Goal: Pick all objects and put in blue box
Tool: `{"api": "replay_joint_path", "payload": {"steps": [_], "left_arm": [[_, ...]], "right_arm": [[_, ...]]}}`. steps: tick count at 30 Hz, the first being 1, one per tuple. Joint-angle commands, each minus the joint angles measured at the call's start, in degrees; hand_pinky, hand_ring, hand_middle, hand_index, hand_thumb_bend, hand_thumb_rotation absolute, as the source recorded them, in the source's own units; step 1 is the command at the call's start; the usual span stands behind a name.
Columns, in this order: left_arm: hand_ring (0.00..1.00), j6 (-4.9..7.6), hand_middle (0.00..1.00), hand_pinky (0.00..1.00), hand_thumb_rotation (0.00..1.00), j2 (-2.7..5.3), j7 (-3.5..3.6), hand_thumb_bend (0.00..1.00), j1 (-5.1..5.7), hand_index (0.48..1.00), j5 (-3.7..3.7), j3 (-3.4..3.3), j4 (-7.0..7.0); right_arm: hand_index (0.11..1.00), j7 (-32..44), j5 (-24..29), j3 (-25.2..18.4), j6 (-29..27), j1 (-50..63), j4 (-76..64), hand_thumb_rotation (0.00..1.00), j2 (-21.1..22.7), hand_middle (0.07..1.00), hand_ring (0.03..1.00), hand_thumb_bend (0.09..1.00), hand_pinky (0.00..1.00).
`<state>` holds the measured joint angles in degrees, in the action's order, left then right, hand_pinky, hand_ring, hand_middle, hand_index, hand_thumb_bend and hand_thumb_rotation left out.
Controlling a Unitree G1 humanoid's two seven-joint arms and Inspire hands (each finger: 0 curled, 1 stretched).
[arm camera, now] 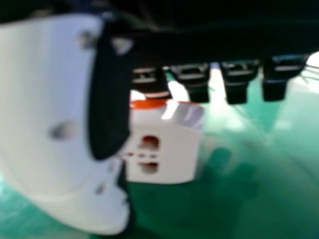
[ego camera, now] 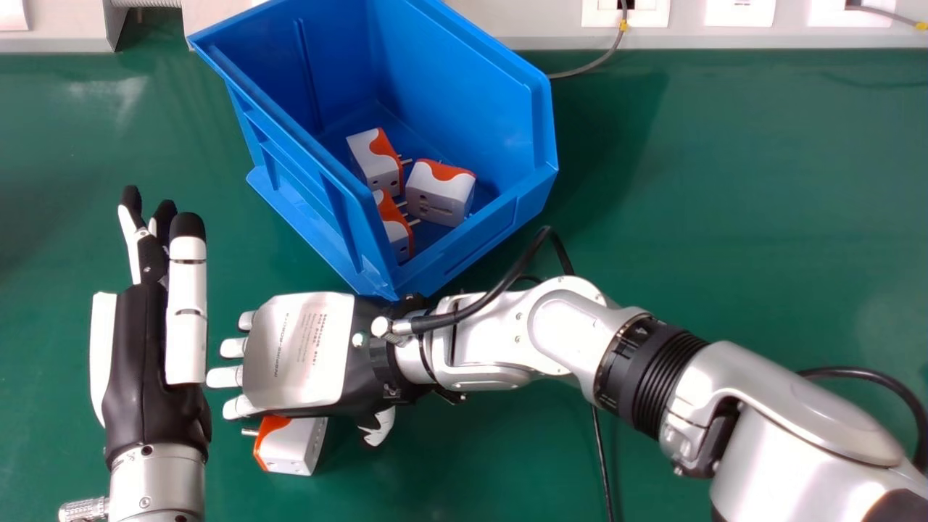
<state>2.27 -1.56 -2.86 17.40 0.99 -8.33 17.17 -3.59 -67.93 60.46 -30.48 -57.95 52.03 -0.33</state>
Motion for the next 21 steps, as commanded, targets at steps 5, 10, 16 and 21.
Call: {"api": "replay_joint_path", "payload": {"steps": [5, 10, 16, 21], "left_arm": [[1.00, -0.10, 1.00, 1.00, 1.00, 0.14, -0.66, 0.42, -0.02, 1.000, 0.76, 0.12, 1.75], [1.00, -0.38, 1.00, 1.00, 1.00, 0.36, -1.01, 0.42, 0.31, 1.000, 1.32, 0.65, 2.50], [1.00, -0.98, 1.00, 1.00, 1.00, 0.52, -1.26, 0.42, 0.36, 1.000, 1.44, 0.77, 2.99], [1.00, -1.48, 1.00, 1.00, 1.00, 0.74, -1.35, 0.41, 0.35, 1.000, 1.26, 0.82, 3.29]], "right_arm": [[0.749, -2.11, 1.44, 0.38, 0.25, 2.09, 3.86, 0.12, -1.36, 0.811, 0.775, 0.574, 0.68], [0.617, -3.24, 3.11, 0.18, 1.09, 3.04, 5.93, 0.08, -1.81, 0.662, 0.577, 0.549, 0.48], [0.552, -4.68, 2.12, 1.31, 4.73, 4.52, 4.12, 0.04, -0.62, 0.564, 0.459, 0.539, 0.36], [0.513, -2.13, 4.26, 0.34, 5.65, 5.02, 3.57, 0.06, -0.38, 0.384, 0.270, 0.532, 0.20]]}}
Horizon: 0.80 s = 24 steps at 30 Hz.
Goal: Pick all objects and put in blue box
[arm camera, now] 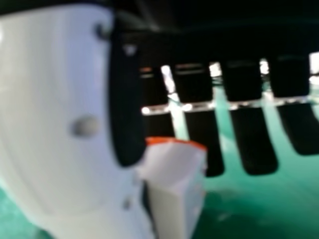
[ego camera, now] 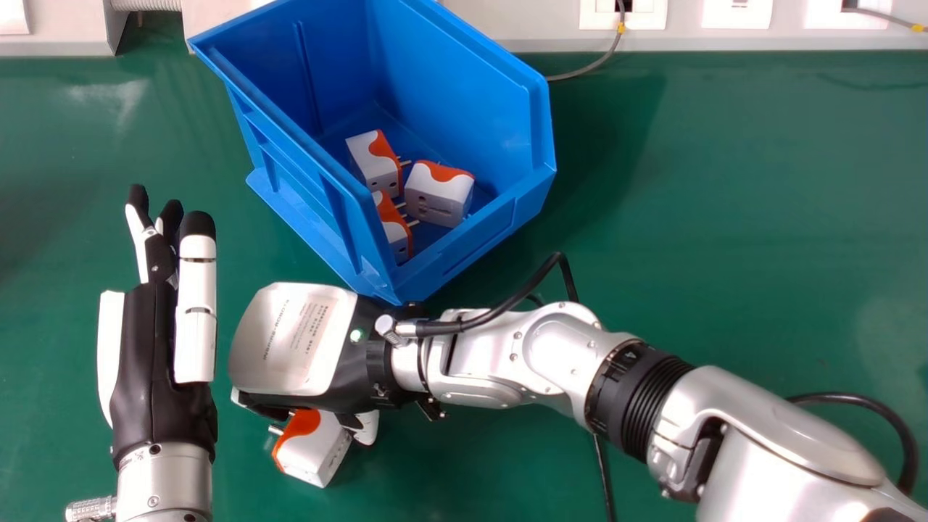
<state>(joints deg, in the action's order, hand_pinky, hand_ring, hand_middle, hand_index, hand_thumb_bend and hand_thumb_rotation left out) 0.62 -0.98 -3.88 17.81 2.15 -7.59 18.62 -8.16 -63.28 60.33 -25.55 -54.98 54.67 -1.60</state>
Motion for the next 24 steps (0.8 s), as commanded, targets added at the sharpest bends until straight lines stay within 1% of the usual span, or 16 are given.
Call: {"api": "replay_joint_path", "payload": {"steps": [1, 4, 6, 8, 10, 15, 18, 24], "left_arm": [[1.00, 0.08, 1.00, 1.00, 1.00, 0.19, -0.34, 0.41, -0.06, 1.000, 0.10, 0.09, 1.91], [1.00, -0.08, 1.00, 1.00, 1.00, 0.33, -0.35, 0.41, 0.17, 1.000, 0.17, 0.23, 2.36], [1.00, -0.20, 1.00, 1.00, 1.00, 0.41, -0.39, 0.41, 0.27, 1.000, 0.29, 0.34, 2.65], [1.00, -0.21, 1.00, 1.00, 1.00, 0.37, -0.37, 0.41, 0.18, 1.000, 0.17, 0.25, 2.54], [1.00, -0.24, 1.00, 1.00, 1.00, 0.38, -0.30, 0.41, 0.16, 1.000, -0.01, 0.20, 2.47], [1.00, -0.69, 1.00, 1.00, 1.00, 0.49, -0.36, 0.41, 0.16, 1.000, 0.04, 0.34, 2.84], [1.00, -1.01, 1.00, 1.00, 1.00, 0.47, -0.35, 0.41, 0.04, 1.000, -0.03, 0.24, 2.92], [1.00, -0.97, 1.00, 1.00, 1.00, 0.22, -0.16, 0.41, -0.18, 1.000, -0.13, -0.04, 2.57]], "right_arm": [[0.505, 3.10, -0.07, 0.28, 0.96, 2.11, 0.86, 0.08, 0.86, 0.329, 0.225, 0.530, 0.16], [0.485, 4.00, 0.09, 0.15, 2.31, 2.46, 0.34, 0.10, 0.94, 0.198, 0.118, 0.525, 0.06], [0.482, 3.97, -0.23, 0.19, 3.40, 2.78, -0.24, 0.11, 1.05, 0.180, 0.103, 0.525, 0.05], [0.477, 3.63, -0.48, 0.21, 4.17, 3.07, -0.63, 0.11, 1.15, 0.154, 0.081, 0.524, 0.03], [0.474, 3.70, -0.52, 0.11, 5.05, 3.36, -0.83, 0.12, 1.03, 0.137, 0.067, 0.523, 0.02], [0.470, 5.93, 0.94, -1.18, 6.36, 4.06, -1.66, 0.12, 0.79, 0.117, 0.051, 0.523, 0.01], [0.470, 6.71, 1.70, -1.78, 6.87, 4.40, -2.05, 0.13, 0.59, 0.113, 0.048, 0.524, 0.00], [0.469, 7.87, 3.05, -2.97, 8.13, 5.64, -3.93, 0.13, 0.35, 0.110, 0.046, 0.524, 0.00]]}}
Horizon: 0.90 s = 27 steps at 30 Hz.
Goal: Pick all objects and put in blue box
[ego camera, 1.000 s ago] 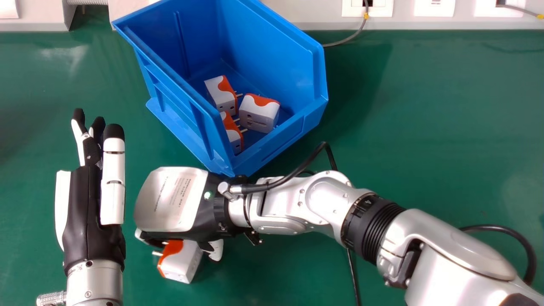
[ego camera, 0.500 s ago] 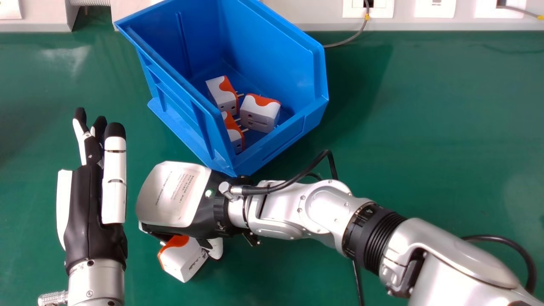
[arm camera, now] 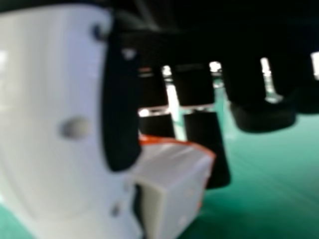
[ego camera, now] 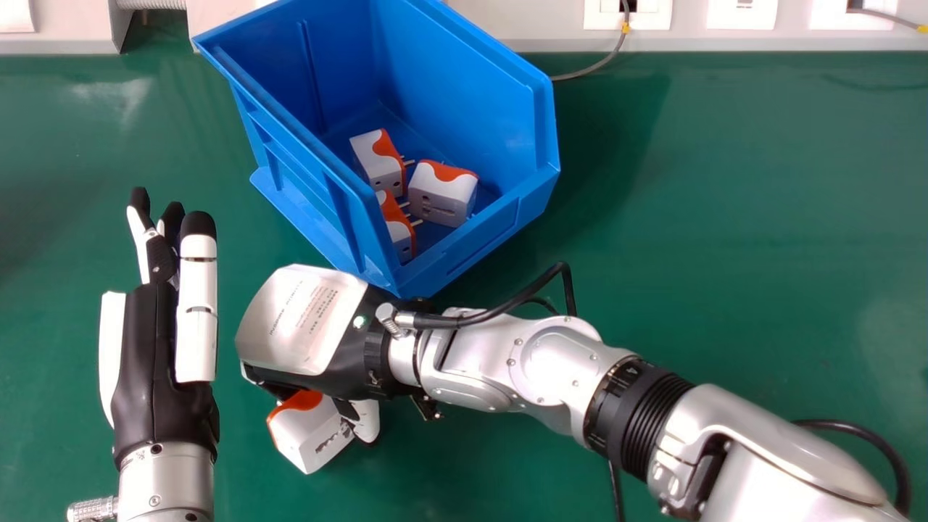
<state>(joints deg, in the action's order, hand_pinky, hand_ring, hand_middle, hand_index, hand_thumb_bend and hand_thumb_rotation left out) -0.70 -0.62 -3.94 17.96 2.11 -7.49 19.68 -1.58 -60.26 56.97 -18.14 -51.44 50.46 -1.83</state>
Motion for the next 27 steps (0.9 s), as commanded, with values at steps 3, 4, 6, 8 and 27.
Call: {"api": "replay_joint_path", "payload": {"steps": [3, 4, 6, 8, 27], "left_arm": [[1.00, 0.49, 1.00, 1.00, 1.00, -0.25, 0.01, 0.41, -0.32, 1.000, -0.09, -0.23, 1.45], [1.00, 0.57, 1.00, 1.00, 1.00, -0.33, 0.07, 0.41, -0.35, 1.000, -0.13, -0.32, 1.32], [1.00, 0.44, 1.00, 1.00, 1.00, -0.43, 0.11, 0.41, -0.47, 1.000, -0.09, -0.40, 1.30], [1.00, 0.37, 1.00, 1.00, 1.00, -0.52, 0.10, 0.41, -0.57, 1.000, -0.06, -0.52, 1.23], [1.00, 0.46, 1.00, 1.00, 1.00, -2.53, 1.05, 0.42, -4.94, 1.000, -1.53, -2.87, -3.76]], "right_arm": [[0.470, 2.27, 0.41, -0.40, 1.22, 2.88, -1.83, 0.13, 1.06, 0.109, 0.044, 0.524, 0.00], [0.470, 2.65, 0.55, -0.67, 1.38, 3.14, -2.68, 0.13, 1.31, 0.109, 0.044, 0.524, 0.00], [0.471, 3.70, 1.03, -1.34, 1.63, 3.93, -5.17, 0.13, 2.31, 0.109, 0.044, 0.524, 0.00], [0.472, 5.39, 1.78, -2.21, 1.69, 5.00, -8.51, 0.13, 3.81, 0.112, 0.044, 0.524, 0.00], [0.477, 22.30, 17.56, -21.81, -1.13, 25.51, -53.80, 0.12, 24.09, 0.149, 0.068, 0.508, 0.01]]}}
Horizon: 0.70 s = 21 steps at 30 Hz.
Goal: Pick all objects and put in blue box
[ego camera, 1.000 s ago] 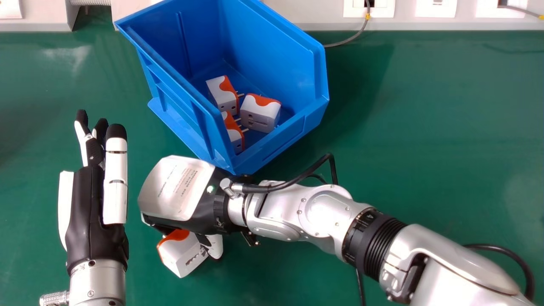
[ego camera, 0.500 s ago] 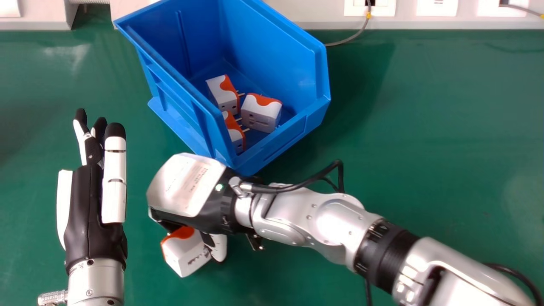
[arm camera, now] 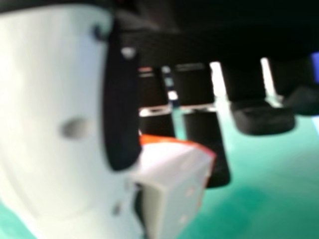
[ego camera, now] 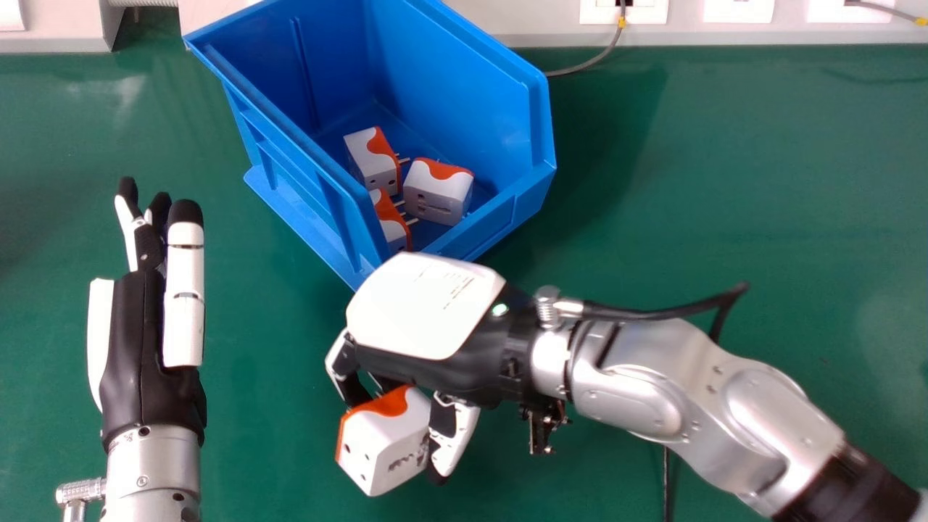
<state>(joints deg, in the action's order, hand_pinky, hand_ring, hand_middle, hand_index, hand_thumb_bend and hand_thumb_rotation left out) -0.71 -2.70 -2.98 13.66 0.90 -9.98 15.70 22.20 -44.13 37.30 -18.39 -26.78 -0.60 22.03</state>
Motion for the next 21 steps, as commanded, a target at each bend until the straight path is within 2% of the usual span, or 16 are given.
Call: {"api": "replay_joint_path", "payload": {"steps": [1, 10, 14, 21], "left_arm": [[1.00, 0.44, 1.00, 1.00, 1.00, -0.51, 0.15, 0.42, -0.75, 1.000, -0.40, -0.45, 0.16], [1.00, 0.96, 1.00, 1.00, 1.00, -1.18, 0.53, 0.42, -1.98, 1.000, -1.11, -1.12, -1.68], [1.00, 0.88, 1.00, 1.00, 1.00, -1.39, 0.71, 0.42, -2.28, 1.000, -1.16, -1.26, -1.90], [1.00, 1.02, 1.00, 1.00, 1.00, -1.82, 1.26, 0.42, -2.62, 1.000, -1.72, -2.08, -2.70]], "right_arm": [[0.477, -1.77, 1.71, -3.03, -1.04, 1.69, -3.89, 0.12, 0.52, 0.149, 0.068, 0.508, 0.01], [0.474, -4.39, 3.49, -10.81, -3.26, 7.42, -9.53, 0.13, 3.86, 0.157, 0.075, 0.501, 0.02], [0.471, -4.22, 4.11, -14.47, -2.76, 9.38, -11.67, 0.14, 5.46, 0.167, 0.085, 0.498, 0.03], [0.469, -4.01, 3.17, -19.42, -0.45, 11.44, -13.97, 0.15, 7.65, 0.166, 0.091, 0.497, 0.03]]}}
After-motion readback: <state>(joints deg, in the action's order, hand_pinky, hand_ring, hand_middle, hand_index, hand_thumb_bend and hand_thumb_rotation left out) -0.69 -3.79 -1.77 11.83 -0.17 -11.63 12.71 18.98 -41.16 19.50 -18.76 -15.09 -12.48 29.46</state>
